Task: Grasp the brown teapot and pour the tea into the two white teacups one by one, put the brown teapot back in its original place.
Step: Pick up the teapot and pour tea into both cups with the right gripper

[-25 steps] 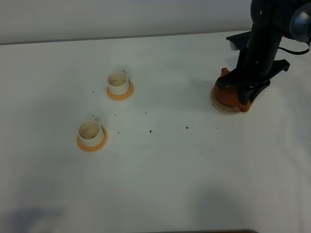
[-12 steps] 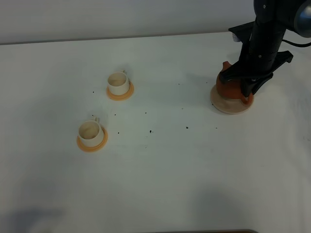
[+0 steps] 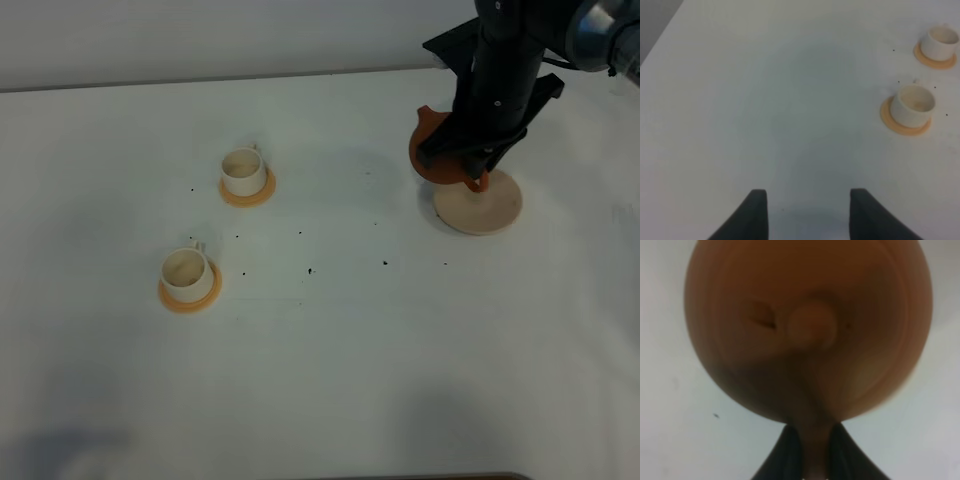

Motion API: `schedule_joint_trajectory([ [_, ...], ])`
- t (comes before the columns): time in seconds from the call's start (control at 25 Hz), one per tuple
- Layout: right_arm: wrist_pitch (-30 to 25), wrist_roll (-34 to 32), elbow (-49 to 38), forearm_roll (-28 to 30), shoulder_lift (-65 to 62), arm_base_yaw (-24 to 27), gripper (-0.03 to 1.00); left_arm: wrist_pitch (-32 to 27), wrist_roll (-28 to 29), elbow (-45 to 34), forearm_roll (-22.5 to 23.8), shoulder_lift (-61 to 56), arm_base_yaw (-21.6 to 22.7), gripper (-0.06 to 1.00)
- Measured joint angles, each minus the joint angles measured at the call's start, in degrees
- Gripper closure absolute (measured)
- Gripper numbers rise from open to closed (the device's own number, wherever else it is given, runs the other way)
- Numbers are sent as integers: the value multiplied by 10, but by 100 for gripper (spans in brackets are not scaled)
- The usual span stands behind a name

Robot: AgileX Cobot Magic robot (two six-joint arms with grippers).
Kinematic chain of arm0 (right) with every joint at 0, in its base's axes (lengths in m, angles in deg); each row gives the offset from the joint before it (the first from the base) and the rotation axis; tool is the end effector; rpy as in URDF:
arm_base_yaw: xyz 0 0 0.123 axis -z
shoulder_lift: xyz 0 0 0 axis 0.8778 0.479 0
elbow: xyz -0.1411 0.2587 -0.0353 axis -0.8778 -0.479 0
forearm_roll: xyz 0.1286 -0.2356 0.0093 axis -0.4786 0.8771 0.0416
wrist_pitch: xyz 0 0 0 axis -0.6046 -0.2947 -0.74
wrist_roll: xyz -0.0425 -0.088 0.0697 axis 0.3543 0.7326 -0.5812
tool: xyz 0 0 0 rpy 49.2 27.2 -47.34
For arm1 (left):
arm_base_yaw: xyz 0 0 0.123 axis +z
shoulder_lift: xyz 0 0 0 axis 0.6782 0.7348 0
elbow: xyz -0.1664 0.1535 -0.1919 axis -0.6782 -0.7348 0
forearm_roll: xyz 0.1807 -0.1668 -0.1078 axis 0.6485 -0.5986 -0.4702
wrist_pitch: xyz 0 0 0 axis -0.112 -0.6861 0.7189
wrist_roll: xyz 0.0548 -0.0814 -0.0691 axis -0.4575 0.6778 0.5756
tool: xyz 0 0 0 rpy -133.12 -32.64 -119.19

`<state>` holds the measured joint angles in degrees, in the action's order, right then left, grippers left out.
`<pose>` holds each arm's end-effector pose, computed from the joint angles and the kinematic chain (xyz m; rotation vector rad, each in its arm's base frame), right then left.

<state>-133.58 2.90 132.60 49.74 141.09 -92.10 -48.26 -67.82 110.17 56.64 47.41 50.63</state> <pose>0.4253 0.2483 0.1866 -1.1109 2.7688 -0.0120 0.0202 0.0066 0.2748 -0.1774 2.0334 0.1095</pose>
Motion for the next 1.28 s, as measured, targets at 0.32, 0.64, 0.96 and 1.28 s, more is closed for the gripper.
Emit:
schedule_joint_trajectory([
  [0.32,-3,3,67,33,8,-56,88,0,0,0,0,0,0,56],
  [0.64,-3,11,186,49,92,-97,88,0,0,0,0,0,0,56],
  [0.96,-3,38,236,102,143,-138,88,0,0,0,0,0,0,56],
  [1.28,-3,73,236,182,165,-169,88,0,0,0,0,0,0,56],
])
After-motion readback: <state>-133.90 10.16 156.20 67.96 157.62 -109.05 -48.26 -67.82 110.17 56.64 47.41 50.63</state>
